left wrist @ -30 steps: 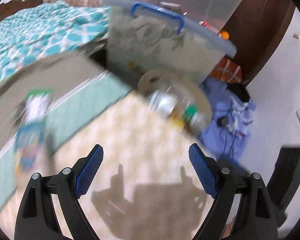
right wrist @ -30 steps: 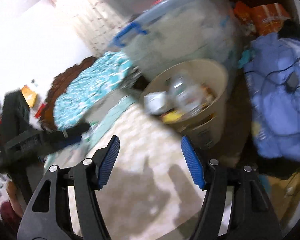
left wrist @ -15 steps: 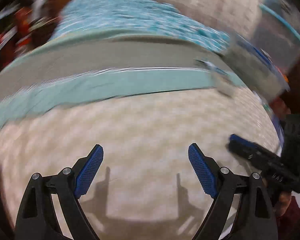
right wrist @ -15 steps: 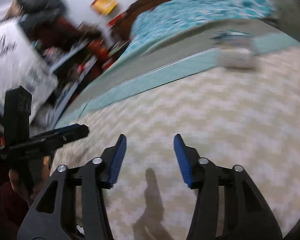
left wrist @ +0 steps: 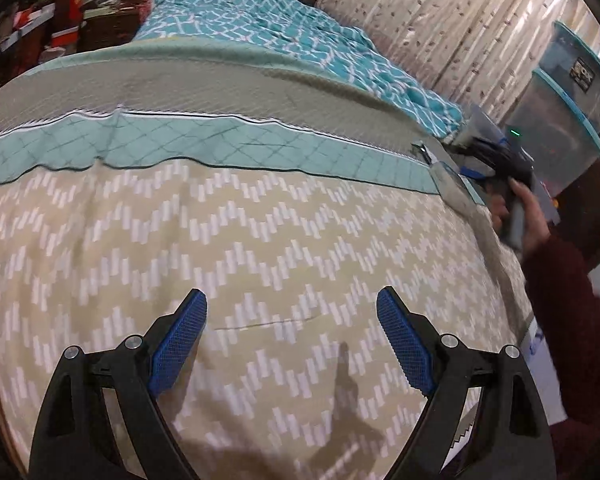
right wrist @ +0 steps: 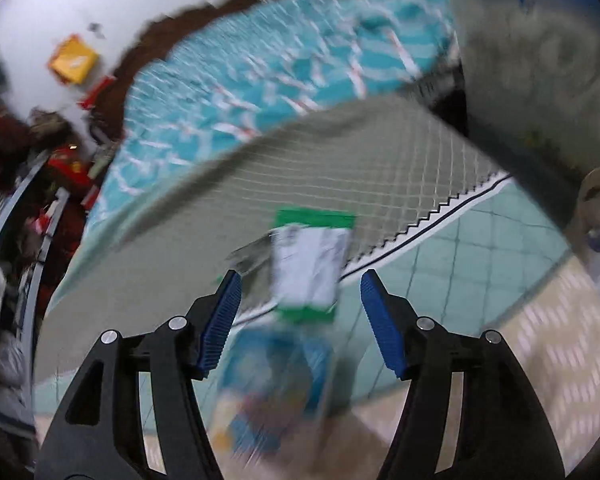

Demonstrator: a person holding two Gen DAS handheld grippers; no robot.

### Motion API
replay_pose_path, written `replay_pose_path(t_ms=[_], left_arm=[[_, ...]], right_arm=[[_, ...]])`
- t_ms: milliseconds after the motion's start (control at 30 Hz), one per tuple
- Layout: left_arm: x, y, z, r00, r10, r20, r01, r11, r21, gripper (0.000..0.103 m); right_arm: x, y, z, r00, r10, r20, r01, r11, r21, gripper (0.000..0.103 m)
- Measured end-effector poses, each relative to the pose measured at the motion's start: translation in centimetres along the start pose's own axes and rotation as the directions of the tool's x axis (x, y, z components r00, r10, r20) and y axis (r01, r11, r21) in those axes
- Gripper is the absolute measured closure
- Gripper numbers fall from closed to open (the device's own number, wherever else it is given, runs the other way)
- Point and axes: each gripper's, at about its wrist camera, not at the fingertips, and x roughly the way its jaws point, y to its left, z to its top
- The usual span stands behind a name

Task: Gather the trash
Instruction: 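Grasp the white packet with left tool while right grasps the green wrapper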

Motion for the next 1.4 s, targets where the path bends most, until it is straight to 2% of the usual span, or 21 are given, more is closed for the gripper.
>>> replay_pose_path(t_ms=[67,167,200,233,267,367,500,600,667,767,833,867,900,933,967,1000,1067,1100,1200,1267,1400], left_arm=[[0.8,-0.9,0.5,1.0,-0.013,-0.024,0.013,1.0,0.014,0.02],[2.3,-2.8,2.0,0.997,-0.048,-0.056,0.05,0.998,0.031,0.02],[3.1,-4.3,2.9,0.996,-0.056,-0.066,0.06,0.996,0.062,0.02],[3.8,-5.3,3.6,0.996,-0.058,-0.071,0.064,0.994,0.086,0.02],[4.9,-6.7,4.5,0.995,-0.063,-0.079,0.072,0.99,0.12,0.019],[7.9,-11.2,6.7,0.991,-0.087,-0.104,0.107,0.972,0.208,0.017],[12.9,-16.9,9.5,0.989,-0.069,-0.13,0.106,0.946,0.305,0.013],[16.3,-20.5,11.3,0.985,-0.066,-0.16,0.115,0.942,0.316,0.011],[18.2,-23.2,12.0,0.983,-0.079,-0.166,0.132,0.932,0.338,0.009],[20.7,-27.3,12.2,0.991,-0.036,-0.127,0.087,0.901,0.426,0.009],[22.2,-28.6,12.3,0.994,0.006,-0.113,0.046,0.893,0.448,0.009],[22.9,-28.8,12.2,0.993,0.029,-0.111,0.025,0.893,0.449,0.011],[24.0,-28.8,12.2,0.991,0.066,-0.118,-0.006,0.896,0.445,0.023],[24.4,-28.3,12.0,0.989,0.058,-0.135,0.006,0.901,0.434,0.028],[24.5,-27.8,12.0,0.988,0.021,-0.156,0.045,0.912,0.408,0.041],[24.1,-27.3,12.0,0.985,-0.012,-0.173,0.077,0.924,0.375,0.048],[22.8,-26.8,11.5,0.989,0.054,-0.14,0.006,0.918,0.396,0.049],[21.8,-26.1,11.1,0.989,0.065,-0.136,-0.006,0.917,0.399,0.049],[18.7,-22.9,9.4,0.985,0.05,-0.163,0.011,0.936,0.352,0.049],[15.5,-19.3,7.0,0.984,0.029,-0.177,0.028,0.951,0.309,0.049],[9.6,-13.5,2.8,0.988,0.004,-0.156,0.035,0.968,0.249,0.048]], right_arm=[[2.5,-0.2,1.2,0.997,0.028,-0.07,-0.029,1.0,-0.01,0.039],[4.0,1.0,2.0,0.998,-0.002,-0.063,-0.005,0.993,-0.116,0.04],[4.4,1.6,1.9,0.997,-0.002,-0.073,-0.01,0.986,-0.164,0.045],[4.7,2.7,1.0,0.996,0.011,-0.091,-0.03,0.977,-0.213,0.063],[4.6,3.5,0.3,0.995,0.022,-0.102,-0.049,0.96,-0.276,0.068],[3.5,3.9,-0.9,0.993,0.05,-0.105,-0.084,0.932,-0.351,0.08],[-0.4,0.8,-1.0,0.999,0.04,0.014,-0.034,0.948,-0.316,0.081],[-4.1,-2.8,-0.7,0.993,0.035,0.11,-0.009,0.974,-0.226,0.081],[-6.3,-4.8,-1.0,0.989,0.042,0.144,-0.015,0.983,-0.181,0.081],[-9.8,-7.8,-3.6,0.986,0.057,0.158,-0.036,0.991,-0.133,0.081],[-11.2,-9.0,-5.2,0.986,0.073,0.151,-0.058,0.993,-0.101,0.081],[-11.7,-9.5,-6.3,0.986,0.085,0.144,-0.073,0.994,-0.085,0.081],[-12.0,-9.7,-7.3,0.985,0.097,0.14,-0.088,0.993,-0.074,0.081],[-12.0,-9.5,-8.1,0.985,0.107,0.137,-0.099,0.993,-0.067,0.081],[-12.2,-9.3,-9.2,0.983,0.127,0.13,-0.121,0.991,-0.059,0.081],[-12.1,-8.9,-10.0,0.981,0.148,0.126,-0.141,0.988,-0.061,0.081],[-12.2,-7.5,-11.6,0.976,0.178,0.124,-0.168,0.982,-0.085,0.081],[-12.2,-6.6,-12.3,0.974,0.191,0.125,-0.18,0.979,-0.097,0.081],[-12.4,-3.5,-15.1,0.961,0.254,0.111,-0.239,0.962,-0.133,0.081],[-12.2,-1.0,-17.6,0.95,0.303,0.08,-0.287,0.944,-0.164,0.081],[-11.6,3.3,-21.8,0.952,0.307,0.02,-0.293,0.924,-0.245,0.081]])
